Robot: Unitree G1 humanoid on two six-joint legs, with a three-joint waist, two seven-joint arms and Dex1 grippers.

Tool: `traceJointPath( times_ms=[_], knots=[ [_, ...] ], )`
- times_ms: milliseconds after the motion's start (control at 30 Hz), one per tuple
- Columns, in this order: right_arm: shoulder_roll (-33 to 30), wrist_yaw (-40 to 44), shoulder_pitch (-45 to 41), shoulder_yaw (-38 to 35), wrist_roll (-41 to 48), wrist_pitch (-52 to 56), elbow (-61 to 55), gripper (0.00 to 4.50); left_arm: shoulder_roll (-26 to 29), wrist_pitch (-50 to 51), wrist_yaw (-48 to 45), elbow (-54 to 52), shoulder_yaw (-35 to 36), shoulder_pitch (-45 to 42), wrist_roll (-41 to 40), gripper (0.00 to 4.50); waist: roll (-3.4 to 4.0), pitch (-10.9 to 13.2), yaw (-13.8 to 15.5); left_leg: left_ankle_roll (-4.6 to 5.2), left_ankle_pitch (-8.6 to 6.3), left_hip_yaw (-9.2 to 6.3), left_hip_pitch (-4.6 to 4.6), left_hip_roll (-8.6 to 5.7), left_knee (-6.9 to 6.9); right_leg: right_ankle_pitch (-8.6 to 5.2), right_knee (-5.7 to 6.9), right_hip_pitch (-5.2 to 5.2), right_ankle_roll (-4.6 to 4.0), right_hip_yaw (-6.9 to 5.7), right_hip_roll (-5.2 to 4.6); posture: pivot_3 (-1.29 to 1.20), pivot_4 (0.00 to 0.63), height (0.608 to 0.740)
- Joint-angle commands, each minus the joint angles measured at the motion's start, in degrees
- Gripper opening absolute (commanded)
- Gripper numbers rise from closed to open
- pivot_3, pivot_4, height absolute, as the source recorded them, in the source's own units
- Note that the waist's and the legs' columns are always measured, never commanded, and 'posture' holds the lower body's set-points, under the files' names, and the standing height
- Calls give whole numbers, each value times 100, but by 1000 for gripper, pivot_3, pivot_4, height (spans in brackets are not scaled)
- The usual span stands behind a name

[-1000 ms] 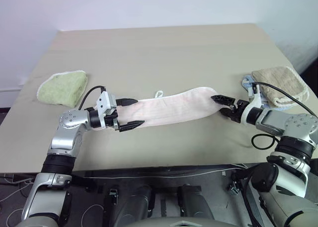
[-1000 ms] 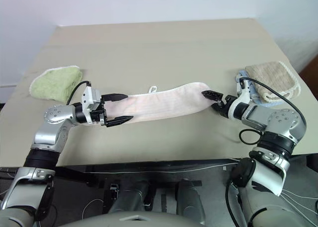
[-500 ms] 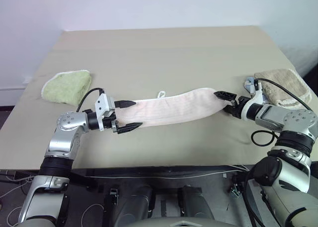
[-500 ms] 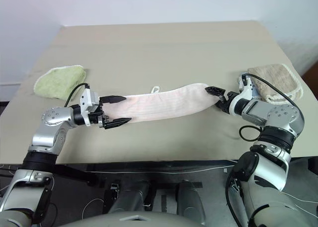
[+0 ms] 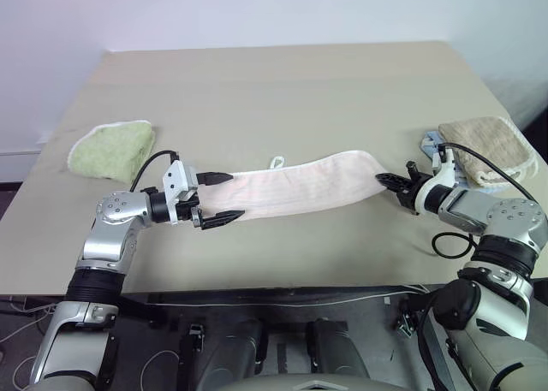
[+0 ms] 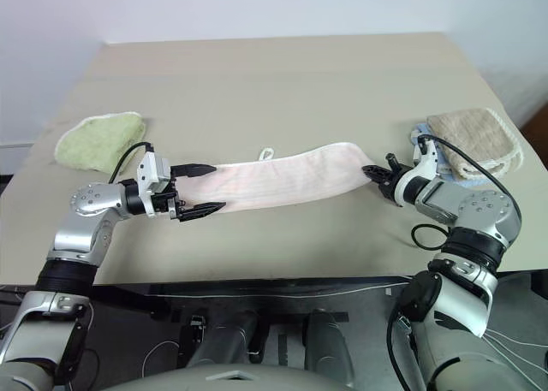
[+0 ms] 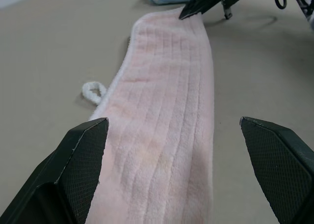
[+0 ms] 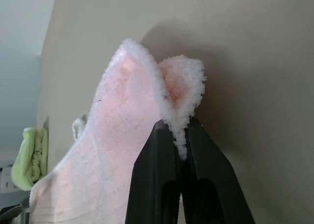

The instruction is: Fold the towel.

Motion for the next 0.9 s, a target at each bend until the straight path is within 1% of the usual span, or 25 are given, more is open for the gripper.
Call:
traceJointPath(
  times_ms=[33,167,267,333,433,500,600,667,800,900],
  knots=[
    [-143,-46,266,-571,385,285,-419,34,-44,-170,-55,46,-17,-221,37,4500,0,0,22,0,0,0,-2,0,-1,0,-2,-1,0,-1,0,0,150,740],
    [-394,-108,667,-1023,608,583,-808,34,-124,-240,-118,284,-53,-420,73,4500,0,0,46,2,-1,-5,-13,-1,-1,1,-15,-2,1,-5,-1,0,150,740],
    [-882,-40,865,-1297,668,815,-841,34,-199,-376,-228,556,-93,-595,143,4500,1,0,61,4,-2,-4,-16,-1,-2,1,-22,-3,1,-5,-2,0,150,740],
    [-1283,112,955,-1272,649,940,-822,34,-291,-444,-274,765,-120,-769,173,4500,3,0,77,5,-2,-3,-18,-1,-3,1,-23,-4,1,-5,-2,0,150,740],
    [-1652,300,949,-1128,654,1031,-802,34,-395,-559,-320,1032,-143,-955,227,4500,2,0,72,5,-2,-3,-17,0,-2,1,-23,-4,1,-5,-1,0,150,740],
    [-1943,567,871,-774,688,1009,-980,34,-485,-684,-365,1280,-182,-1108,295,4500,2,0,50,5,-2,-3,-17,0,-1,1,-24,-2,2,-5,-2,0,150,740],
    [-2251,1181,1053,-33,852,779,-1858,34,-552,-774,-442,1473,-192,-1224,319,4500,3,0,-18,5,-2,-3,-19,0,-2,0,-24,-4,2,-6,-2,0,150,740],
    [-2289,1490,1072,166,1083,721,-2412,34,-566,-827,-476,1560,-195,-1267,339,4500,1,1,-38,6,-3,-3,-21,1,-3,0,-27,-6,4,-6,-2,0,150,740],
    [-2499,2096,1305,850,1312,390,-3629,34,-566,-883,-505,1633,-188,-1288,386,4500,-1,2,-16,7,-4,-5,-22,1,-2,0,-29,-5,5,-8,-1,0,150,740],
    [-2718,2292,1491,1749,1051,116,-4224,34,-531,-906,-494,1624,-176,-1251,417,4500,-1,2,-7,9,-5,-5,-25,1,3,1,-31,-3,7,-10,-3,0,150,740]
  ],
)
